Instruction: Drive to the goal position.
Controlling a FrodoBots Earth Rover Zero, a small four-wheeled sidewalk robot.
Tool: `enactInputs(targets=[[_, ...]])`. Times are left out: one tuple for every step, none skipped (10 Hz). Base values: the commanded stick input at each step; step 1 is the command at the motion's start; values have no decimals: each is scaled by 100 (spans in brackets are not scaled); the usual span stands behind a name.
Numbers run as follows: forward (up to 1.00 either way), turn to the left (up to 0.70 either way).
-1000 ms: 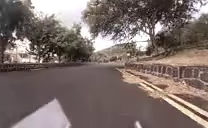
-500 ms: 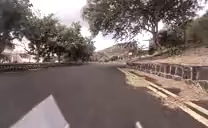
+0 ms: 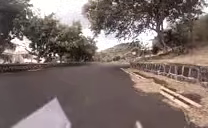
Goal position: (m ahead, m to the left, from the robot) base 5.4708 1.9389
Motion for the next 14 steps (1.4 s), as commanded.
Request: enactInputs(targets=[[100, 0], [100, -20], [100, -21], [100, -11], [100, -2], [100, -21], [100, -17], [100, -18], [100, -22], [100, -17], [100, -4], [100, -17], [100, -8], [100, -17]])
